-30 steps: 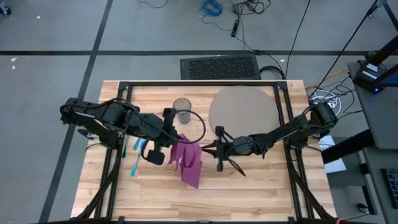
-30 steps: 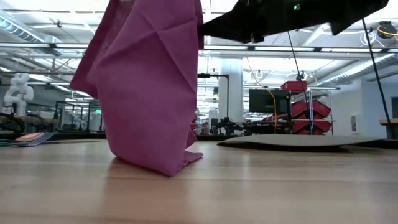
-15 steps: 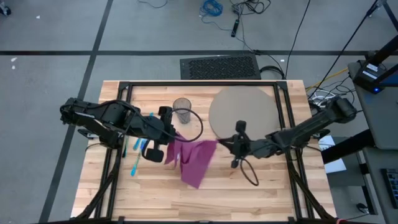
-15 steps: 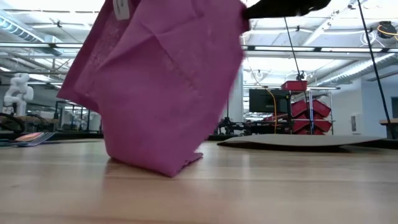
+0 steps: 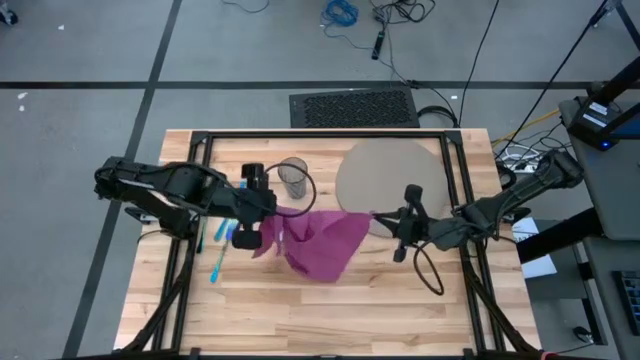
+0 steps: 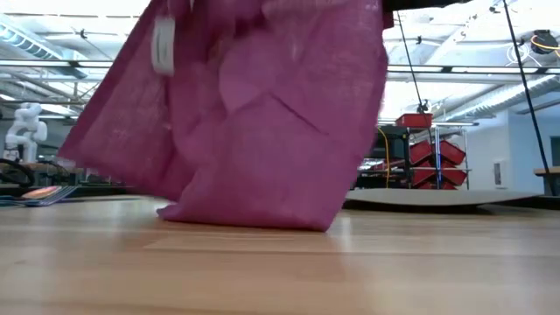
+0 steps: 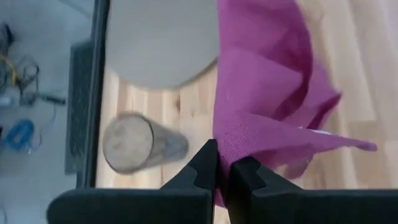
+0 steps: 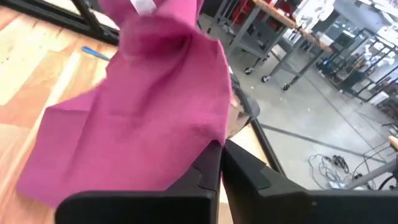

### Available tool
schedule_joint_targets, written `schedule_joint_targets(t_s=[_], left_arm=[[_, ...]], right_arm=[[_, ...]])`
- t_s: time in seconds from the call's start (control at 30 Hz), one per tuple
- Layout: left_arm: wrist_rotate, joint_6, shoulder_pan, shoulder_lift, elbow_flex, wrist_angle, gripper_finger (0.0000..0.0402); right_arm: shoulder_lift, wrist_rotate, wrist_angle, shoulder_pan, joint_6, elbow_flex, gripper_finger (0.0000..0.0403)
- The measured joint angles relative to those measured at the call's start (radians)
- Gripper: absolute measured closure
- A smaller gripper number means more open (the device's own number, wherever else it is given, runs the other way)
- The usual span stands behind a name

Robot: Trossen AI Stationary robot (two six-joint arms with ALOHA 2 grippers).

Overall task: Set table place
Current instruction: Fold the pink table napkin

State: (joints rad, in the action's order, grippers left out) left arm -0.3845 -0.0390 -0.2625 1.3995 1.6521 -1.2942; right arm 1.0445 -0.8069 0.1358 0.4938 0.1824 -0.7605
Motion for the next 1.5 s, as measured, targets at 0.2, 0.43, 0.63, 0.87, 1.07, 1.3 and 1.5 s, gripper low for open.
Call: schedule_joint_targets(t_s=[0.2, 0.43, 0.63, 0.87, 1.07, 1.3, 1.5], left_arm=[[-0.004, -0.039, 0.044, -0.043, -0.271, 0.111, 0.0381], [-0.185, -0.116, 0.099, -0.104, -0.482, 0.192, 0.0271], [-0.219, -0.135, 0.092, -0.188, -0.496, 0.355, 0.0187], [-0.127, 0.024, 0.005, -0.103, -0.494, 0.868, 0.0181], [-0.258, 0.051, -0.014, 0.104, -0.495, 1.056, 0.0199], [-0.404, 0.123, -0.045, 0.210, -0.488, 1.331, 0.0204], [-0.485, 0.126, -0.048, 0.281, -0.456, 1.386, 0.0204]], right_arm=[[0.000, 0.050, 0.044, -0.001, -0.044, 0.000, 0.0403], [0.001, 0.054, 0.083, -0.002, -0.086, 0.000, 0.0403], [0.003, 0.054, 0.085, -0.035, -0.093, -0.004, 0.0403], [0.047, 0.112, 0.092, -0.102, -0.120, -0.063, 0.0403], [0.097, 0.155, 0.139, -0.162, -0.149, -0.115, 0.0403], [0.152, 0.157, 0.156, -0.205, -0.148, -0.154, 0.0403], [0.180, 0.155, 0.151, -0.223, -0.140, -0.164, 0.0403]])
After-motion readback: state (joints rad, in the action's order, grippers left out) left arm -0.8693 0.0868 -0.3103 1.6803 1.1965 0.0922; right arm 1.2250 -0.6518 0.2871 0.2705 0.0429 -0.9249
